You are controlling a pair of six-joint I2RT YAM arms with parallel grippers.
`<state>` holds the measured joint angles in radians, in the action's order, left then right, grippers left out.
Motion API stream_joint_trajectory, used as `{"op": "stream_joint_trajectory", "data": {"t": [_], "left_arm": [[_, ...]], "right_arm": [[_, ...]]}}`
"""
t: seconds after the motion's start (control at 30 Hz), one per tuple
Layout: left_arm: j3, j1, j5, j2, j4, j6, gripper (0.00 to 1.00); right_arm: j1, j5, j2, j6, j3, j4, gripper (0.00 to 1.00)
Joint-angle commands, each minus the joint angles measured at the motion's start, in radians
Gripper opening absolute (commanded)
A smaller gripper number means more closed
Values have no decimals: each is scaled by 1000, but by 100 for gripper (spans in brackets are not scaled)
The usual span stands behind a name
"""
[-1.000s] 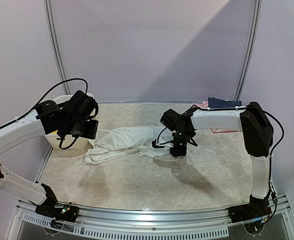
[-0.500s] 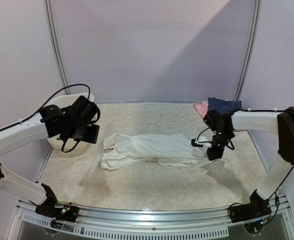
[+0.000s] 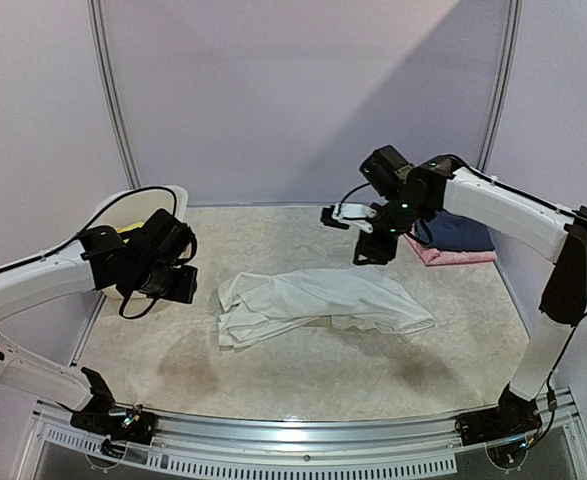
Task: Fold and stack the mixed laundry pile
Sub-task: Move the crumpled T-shirt to the center of the board, then adjust the crumpled T-shirt at the center of the board.
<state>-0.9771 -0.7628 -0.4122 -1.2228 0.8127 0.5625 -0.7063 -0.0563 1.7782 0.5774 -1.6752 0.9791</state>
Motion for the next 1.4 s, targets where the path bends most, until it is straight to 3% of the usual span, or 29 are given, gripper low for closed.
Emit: {"op": "stream_joint_trajectory", "data": {"t": [0.0, 0.17, 0.47, 0.77, 0.97, 1.1, 1.17, 1.37], "left_arm": [[86, 35, 135, 51, -133, 97, 49], [135, 43, 196, -72, -290, 182, 51], [115, 127, 269, -370, -549, 274, 53], [164, 156, 364, -450, -751, 325, 47], [140, 161, 352, -454, -764, 293, 33], [126, 161, 349, -447, -763, 276, 6], [115, 161, 370, -433, -755, 278, 0], [102, 142, 502, -325, -781, 368, 0]], "right_arm": [[-89, -35, 174, -13, -135, -9, 50], [-112, -95, 230, -47, -199, -34, 49], [-112, -83, 104, -68, -42, -85, 49], [-112, -90, 51, -86, 19, -120, 48], [-113, -110, 74, -92, 13, -120, 48], [-112, -118, 81, -84, 19, -131, 47], [-114, -130, 81, -77, 22, -137, 46], [-153, -140, 71, -17, 22, -149, 46]]}}
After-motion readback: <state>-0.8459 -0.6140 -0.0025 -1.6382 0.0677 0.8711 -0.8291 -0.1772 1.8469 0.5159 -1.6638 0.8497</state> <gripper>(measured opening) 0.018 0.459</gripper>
